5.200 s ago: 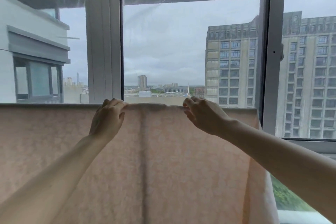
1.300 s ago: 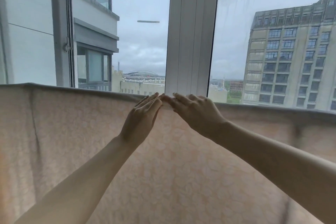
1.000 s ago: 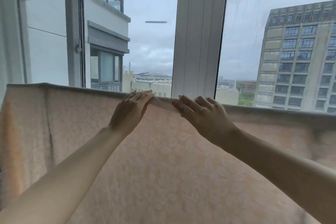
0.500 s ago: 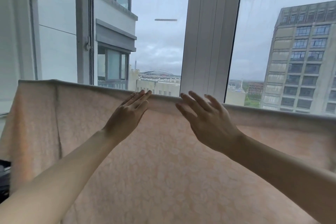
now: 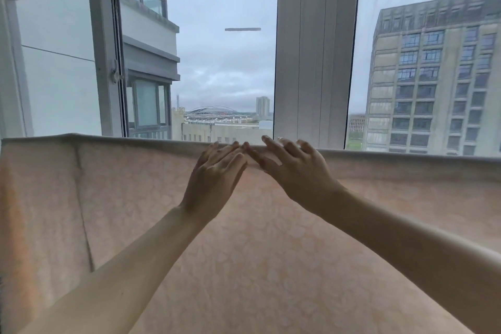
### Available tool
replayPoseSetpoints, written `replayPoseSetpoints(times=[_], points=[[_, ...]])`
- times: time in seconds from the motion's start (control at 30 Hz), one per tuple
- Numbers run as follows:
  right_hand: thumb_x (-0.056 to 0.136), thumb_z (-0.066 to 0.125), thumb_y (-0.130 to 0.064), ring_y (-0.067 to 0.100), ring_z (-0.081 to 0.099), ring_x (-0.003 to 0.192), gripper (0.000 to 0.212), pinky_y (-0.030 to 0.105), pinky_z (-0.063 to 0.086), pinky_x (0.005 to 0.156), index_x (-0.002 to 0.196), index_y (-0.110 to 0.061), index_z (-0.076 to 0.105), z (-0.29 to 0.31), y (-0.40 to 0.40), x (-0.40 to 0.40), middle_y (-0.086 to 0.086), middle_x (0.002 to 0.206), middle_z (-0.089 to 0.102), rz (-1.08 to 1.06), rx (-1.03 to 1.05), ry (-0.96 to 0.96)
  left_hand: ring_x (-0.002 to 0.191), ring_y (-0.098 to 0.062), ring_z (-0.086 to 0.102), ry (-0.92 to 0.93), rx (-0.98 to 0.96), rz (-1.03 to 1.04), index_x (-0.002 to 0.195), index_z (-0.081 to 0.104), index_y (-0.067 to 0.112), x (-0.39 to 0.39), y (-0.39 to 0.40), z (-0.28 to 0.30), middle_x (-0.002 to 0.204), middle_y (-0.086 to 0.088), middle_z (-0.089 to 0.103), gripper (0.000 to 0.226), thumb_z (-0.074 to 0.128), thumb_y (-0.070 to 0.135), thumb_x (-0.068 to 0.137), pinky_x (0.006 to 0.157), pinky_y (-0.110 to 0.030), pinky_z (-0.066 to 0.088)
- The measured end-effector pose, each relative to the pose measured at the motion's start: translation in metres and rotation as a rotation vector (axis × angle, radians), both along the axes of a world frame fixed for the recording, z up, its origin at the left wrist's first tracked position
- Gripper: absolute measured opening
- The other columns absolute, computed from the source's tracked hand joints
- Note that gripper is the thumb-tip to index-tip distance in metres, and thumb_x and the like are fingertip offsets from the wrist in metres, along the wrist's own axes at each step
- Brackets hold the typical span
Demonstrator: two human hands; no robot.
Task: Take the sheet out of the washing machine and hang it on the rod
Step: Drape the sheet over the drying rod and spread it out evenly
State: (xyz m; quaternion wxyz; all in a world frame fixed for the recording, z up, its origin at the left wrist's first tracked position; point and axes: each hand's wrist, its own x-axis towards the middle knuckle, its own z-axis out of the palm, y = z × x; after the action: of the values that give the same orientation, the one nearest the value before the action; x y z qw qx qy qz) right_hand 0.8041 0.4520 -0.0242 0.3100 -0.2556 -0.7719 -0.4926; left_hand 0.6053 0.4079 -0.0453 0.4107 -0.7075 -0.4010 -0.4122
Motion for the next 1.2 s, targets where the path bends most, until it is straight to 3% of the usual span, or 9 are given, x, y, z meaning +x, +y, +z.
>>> replayPoseSetpoints(times=[0.17,0.33,0.47,0.57,0.67,0.8,1.0,1.07,1.2], points=[[0.087,0.066,-0.019,0.028,0.060,0.094,0.059,0.041,0.048,0.074,0.142,-0.026,0.044,-0.002,0.004,0.004,0.012,0.138,0.052,-0.011,0.020,0.002,0.106,-0.023,0.066,-0.021,-0.016,0.012,0.112,0.066,0.008,-0.033,0.008,0.016,0.113,-0.006,0.070,0.028,0.068,0.004,0.085,0.108,-0.045,0.039],[0.084,0.070,-0.018,0.029,0.059,0.098,0.066,0.041,0.048,0.078,0.143,-0.026,0.041,-0.001,0.003,0.010,0.011,0.140,0.050,-0.051,0.005,-0.027,0.098,-0.025,0.070,-0.009,0.001,0.029,0.104,0.071,0.002,-0.074,0.016,0.023,0.110,-0.011,0.071,0.021,0.070,0.004,0.084,0.105,-0.042,0.041],[0.090,0.064,-0.021,0.029,0.059,0.102,0.059,0.042,0.049,0.081,0.144,-0.028,0.040,0.000,-0.001,0.007,0.011,0.141,0.050,-0.072,-0.025,-0.028,0.113,-0.030,0.063,0.039,-0.077,-0.030,0.101,0.069,0.002,-0.084,0.013,0.026,0.124,-0.011,0.064,0.016,0.068,0.003,0.085,0.102,-0.042,0.044],[0.099,0.048,-0.030,0.029,0.060,0.105,0.045,0.043,0.049,0.084,0.143,-0.029,0.041,0.003,-0.007,0.005,0.012,0.141,0.050,-0.082,-0.058,-0.034,0.128,-0.027,0.051,0.097,-0.155,-0.057,0.104,0.067,0.007,-0.093,0.011,0.015,0.137,-0.007,0.054,0.015,0.062,0.008,0.089,0.105,-0.044,0.043],[0.100,0.037,-0.035,0.029,0.057,0.114,0.046,0.047,0.048,0.091,0.146,-0.030,0.037,0.008,-0.013,0.001,0.012,0.144,0.046,-0.085,-0.111,-0.048,0.129,-0.027,0.049,0.118,-0.145,-0.039,0.106,0.068,0.007,-0.098,0.011,0.007,0.139,-0.007,0.052,0.018,0.062,0.009,0.090,0.107,-0.043,0.042],[0.095,0.051,-0.035,0.030,0.048,0.128,0.060,0.053,0.041,0.101,0.149,-0.029,0.028,0.006,-0.015,-0.016,0.011,0.151,0.037,-0.119,-0.133,-0.100,0.127,-0.024,0.052,0.117,-0.131,-0.055,0.105,0.068,0.008,-0.099,0.009,0.010,0.137,-0.006,0.055,0.016,0.056,0.012,0.095,0.106,-0.041,0.042],[0.088,0.064,-0.034,0.031,0.049,0.127,0.074,0.050,0.045,0.099,0.150,-0.021,0.027,0.007,-0.013,-0.070,0.013,0.149,0.039,-0.110,-0.210,-0.090,0.127,-0.022,0.052,0.044,-0.177,-0.114,0.105,0.066,0.009,-0.091,0.005,0.011,0.131,-0.007,0.060,0.014,0.059,0.010,0.093,0.106,-0.036,0.043],[0.091,0.057,-0.023,0.032,0.050,0.125,0.065,0.050,0.046,0.097,0.150,-0.018,0.028,0.008,-0.012,-0.083,0.013,0.149,0.040,-0.108,-0.226,-0.087,0.126,-0.022,0.053,-0.011,-0.186,-0.146,0.103,0.065,0.009,-0.089,0.002,0.010,0.128,-0.010,0.062,0.012,0.058,0.012,0.094,0.106,-0.033,0.041],[0.092,0.026,-0.011,0.033,0.058,0.114,0.054,0.048,0.052,0.087,0.143,-0.011,0.041,0.011,-0.010,-0.092,0.014,0.142,0.049,-0.106,-0.235,-0.081,0.128,-0.016,0.051,-0.125,-0.228,-0.209,0.099,0.064,0.012,-0.097,0.004,0.009,0.131,-0.006,0.061,0.011,0.055,0.018,0.096,0.103,-0.037,0.047]])
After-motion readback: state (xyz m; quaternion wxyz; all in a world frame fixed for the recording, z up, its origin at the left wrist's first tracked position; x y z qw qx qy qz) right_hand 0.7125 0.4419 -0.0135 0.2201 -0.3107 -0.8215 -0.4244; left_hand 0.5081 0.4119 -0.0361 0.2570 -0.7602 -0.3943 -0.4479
